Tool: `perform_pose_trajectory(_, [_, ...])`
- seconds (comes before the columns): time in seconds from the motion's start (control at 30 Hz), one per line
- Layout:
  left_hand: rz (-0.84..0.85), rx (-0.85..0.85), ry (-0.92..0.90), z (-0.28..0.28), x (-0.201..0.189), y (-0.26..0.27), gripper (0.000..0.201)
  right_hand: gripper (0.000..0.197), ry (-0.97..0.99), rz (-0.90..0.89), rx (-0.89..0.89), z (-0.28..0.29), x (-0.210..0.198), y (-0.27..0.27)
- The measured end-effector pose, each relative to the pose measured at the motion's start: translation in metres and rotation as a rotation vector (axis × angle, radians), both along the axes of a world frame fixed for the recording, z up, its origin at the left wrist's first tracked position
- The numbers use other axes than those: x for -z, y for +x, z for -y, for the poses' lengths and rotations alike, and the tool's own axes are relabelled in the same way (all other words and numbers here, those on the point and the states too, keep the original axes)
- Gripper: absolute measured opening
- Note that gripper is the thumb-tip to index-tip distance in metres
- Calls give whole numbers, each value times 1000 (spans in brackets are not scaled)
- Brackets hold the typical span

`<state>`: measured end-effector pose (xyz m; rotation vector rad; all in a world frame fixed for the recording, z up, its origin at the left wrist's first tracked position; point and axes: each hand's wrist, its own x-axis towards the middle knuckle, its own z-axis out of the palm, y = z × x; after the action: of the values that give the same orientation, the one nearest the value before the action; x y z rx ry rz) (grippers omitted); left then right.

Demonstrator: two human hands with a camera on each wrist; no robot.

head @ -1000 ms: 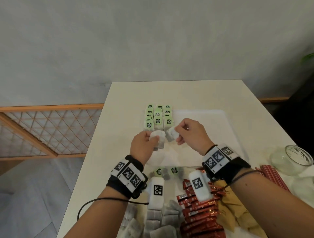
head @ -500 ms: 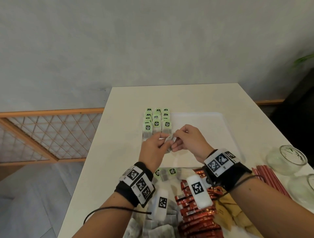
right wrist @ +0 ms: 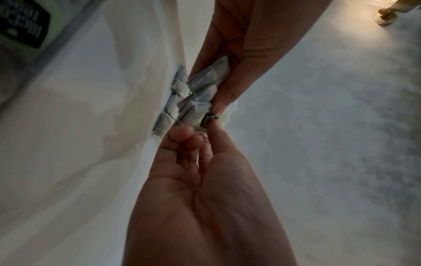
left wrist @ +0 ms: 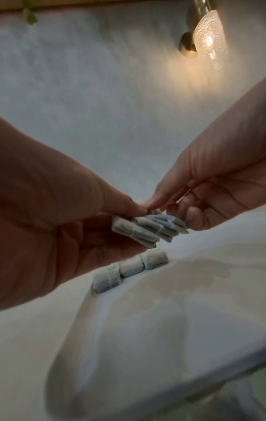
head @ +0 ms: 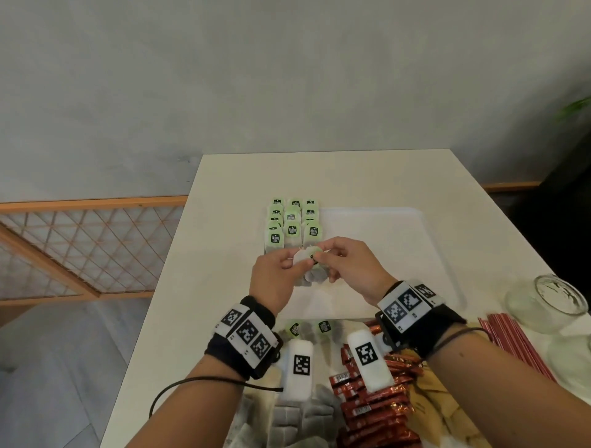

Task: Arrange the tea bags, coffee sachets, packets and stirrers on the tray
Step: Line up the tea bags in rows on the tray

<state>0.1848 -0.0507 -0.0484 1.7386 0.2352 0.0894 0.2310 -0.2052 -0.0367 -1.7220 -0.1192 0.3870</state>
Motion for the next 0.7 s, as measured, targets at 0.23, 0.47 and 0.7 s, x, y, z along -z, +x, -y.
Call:
perform_pose_trajectory(0.23, [-75, -105, -71, -29, 20, 10, 10, 10, -76, 30, 1, -7, 21, 17])
perform_pose_trajectory(0.47, [-116, -274, -128, -64, 29, 18, 9, 14, -335, 75, -53, -27, 35, 56])
perform_pose_trajectory(0.7, [-140, -282, -256, -71, 26, 21, 10, 14, -461, 225, -56, -47, 33, 80])
